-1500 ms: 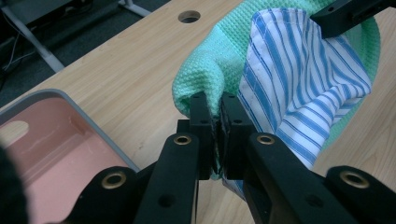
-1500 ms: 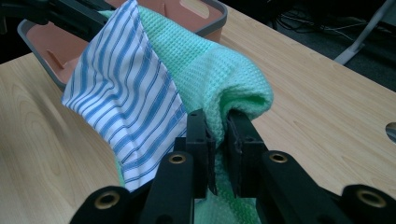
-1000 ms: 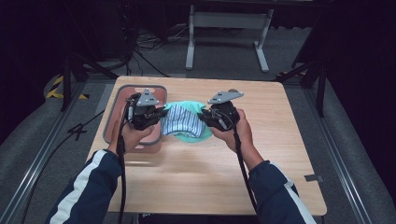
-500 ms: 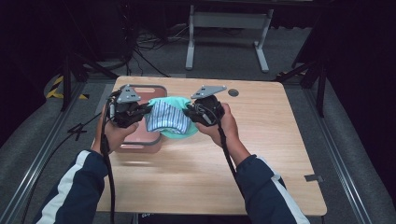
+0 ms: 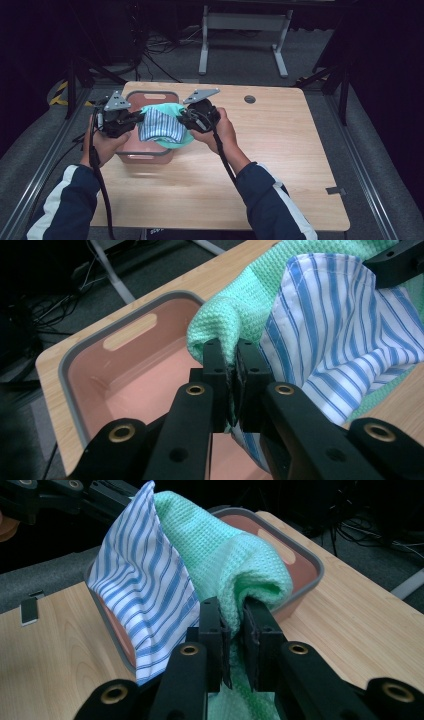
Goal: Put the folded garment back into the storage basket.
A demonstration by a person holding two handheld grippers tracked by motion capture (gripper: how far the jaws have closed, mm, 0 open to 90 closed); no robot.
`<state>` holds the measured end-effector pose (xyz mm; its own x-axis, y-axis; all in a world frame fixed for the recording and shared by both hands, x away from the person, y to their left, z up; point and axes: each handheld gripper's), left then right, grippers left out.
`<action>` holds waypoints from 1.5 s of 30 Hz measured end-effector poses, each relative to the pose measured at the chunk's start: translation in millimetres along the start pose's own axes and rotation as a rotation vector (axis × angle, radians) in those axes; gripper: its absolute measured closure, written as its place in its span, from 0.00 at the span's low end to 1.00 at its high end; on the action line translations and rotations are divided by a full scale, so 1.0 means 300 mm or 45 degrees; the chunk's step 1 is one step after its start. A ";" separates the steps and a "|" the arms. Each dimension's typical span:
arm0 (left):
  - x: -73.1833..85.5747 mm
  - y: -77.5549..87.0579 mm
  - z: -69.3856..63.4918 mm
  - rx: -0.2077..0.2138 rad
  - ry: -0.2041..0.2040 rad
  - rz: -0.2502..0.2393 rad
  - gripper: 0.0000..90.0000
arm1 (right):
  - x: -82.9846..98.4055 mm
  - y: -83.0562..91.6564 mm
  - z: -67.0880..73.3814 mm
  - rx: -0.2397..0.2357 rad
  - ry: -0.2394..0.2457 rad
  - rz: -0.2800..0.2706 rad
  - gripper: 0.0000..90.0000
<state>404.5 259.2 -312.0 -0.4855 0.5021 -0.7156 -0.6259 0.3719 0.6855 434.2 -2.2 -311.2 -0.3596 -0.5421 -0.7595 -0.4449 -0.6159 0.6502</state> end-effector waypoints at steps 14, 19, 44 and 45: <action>0.044 0.041 0.060 -0.052 0.039 0.026 0.95 | -0.069 -0.099 0.040 -0.058 0.014 0.008 0.89; 0.067 0.068 0.097 -0.072 0.062 0.042 0.95 | -0.096 -0.151 0.063 -0.081 0.016 0.018 0.89; 0.163 -0.084 0.139 -0.097 0.141 0.149 0.95 | -0.050 -0.354 0.078 -0.089 0.000 0.093 0.89; 0.165 -0.091 0.141 -0.105 0.133 0.162 0.95 | -0.046 -0.363 0.076 -0.083 0.000 0.095 0.89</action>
<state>423.5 306.9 -360.5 -0.6220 0.4556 -0.6367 -0.6011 0.2432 0.7613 468.9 85.5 -372.1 -0.3895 -0.5880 -0.7089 -0.3628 -0.6095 0.7049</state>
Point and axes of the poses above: each handheld gripper's, and its own axes: y roughly backward along the jaws, x roughly out of its underside, z roughly to its left, and after that the axes turned 6 degrees about z, right-handed
